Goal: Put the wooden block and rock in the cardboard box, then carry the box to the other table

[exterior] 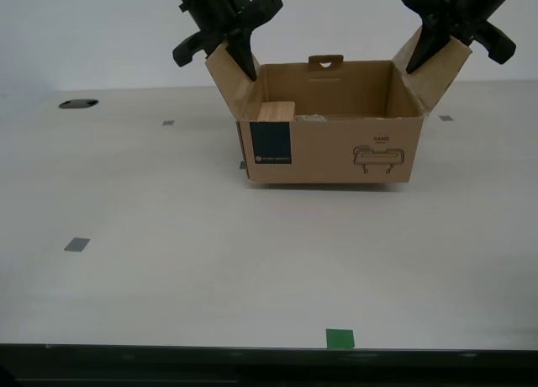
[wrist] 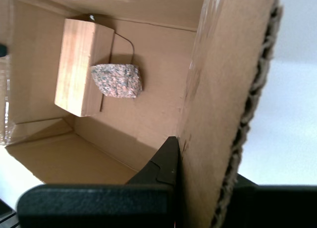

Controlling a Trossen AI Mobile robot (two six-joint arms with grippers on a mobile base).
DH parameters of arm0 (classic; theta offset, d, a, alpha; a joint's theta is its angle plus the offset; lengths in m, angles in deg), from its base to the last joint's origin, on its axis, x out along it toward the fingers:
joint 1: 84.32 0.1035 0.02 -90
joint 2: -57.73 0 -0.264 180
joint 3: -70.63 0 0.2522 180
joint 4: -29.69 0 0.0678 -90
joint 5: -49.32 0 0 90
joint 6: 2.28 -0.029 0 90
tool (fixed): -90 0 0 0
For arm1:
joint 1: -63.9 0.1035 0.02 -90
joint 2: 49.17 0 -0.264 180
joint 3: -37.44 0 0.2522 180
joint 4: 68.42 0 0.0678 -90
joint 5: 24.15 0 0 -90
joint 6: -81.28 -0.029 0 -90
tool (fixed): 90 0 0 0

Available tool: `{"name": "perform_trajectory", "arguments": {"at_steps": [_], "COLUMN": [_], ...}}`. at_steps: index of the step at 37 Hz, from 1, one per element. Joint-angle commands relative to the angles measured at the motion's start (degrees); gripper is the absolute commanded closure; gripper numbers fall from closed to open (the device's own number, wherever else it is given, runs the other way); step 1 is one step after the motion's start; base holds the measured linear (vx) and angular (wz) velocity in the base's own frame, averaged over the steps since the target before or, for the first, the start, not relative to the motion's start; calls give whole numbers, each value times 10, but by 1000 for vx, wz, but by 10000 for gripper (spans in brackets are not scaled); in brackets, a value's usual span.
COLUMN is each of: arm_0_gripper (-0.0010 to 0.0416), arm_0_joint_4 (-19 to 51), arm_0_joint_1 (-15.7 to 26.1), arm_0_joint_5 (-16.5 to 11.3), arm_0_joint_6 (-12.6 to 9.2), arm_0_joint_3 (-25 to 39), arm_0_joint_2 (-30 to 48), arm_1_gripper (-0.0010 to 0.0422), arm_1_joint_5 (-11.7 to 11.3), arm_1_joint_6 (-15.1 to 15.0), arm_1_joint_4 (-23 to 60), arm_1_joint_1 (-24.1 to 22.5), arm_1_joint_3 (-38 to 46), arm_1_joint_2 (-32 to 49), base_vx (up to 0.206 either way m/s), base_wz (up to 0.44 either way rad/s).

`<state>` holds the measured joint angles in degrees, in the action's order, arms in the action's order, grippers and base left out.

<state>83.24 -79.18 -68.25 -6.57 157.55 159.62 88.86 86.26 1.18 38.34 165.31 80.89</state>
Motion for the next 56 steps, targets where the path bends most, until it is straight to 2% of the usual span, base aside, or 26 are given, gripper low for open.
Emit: {"name": "perform_trajectory", "arguments": {"at_steps": [1, 10, 16, 56], "arm_0_gripper": [407, 407, 407, 407], "arm_0_joint_4": [2, 19, 26, 28], "arm_0_joint_1": [0, 1, 2, 9], "arm_0_joint_5": [0, 0, 0, 4], "arm_0_joint_6": [-1, -5, -5, -7], "arm_0_joint_3": [1, 1, 1, 0], "arm_0_joint_2": [-12, -21, -21, -21], "arm_1_gripper": [413, 413, 413, 413], "arm_1_joint_5": [7, 7, 7, 11], "arm_1_joint_6": [-9, -12, -37, -42], "arm_1_joint_4": [3, 8, 29, 30], "arm_1_joint_1": [-1, -1, -1, -4], "arm_1_joint_3": [0, 0, 0, 0], "arm_1_joint_2": [-3, -4, -4, -7], "base_vx": [0, 0, 0, -31], "base_wz": [0, 0, 0, -2]}}
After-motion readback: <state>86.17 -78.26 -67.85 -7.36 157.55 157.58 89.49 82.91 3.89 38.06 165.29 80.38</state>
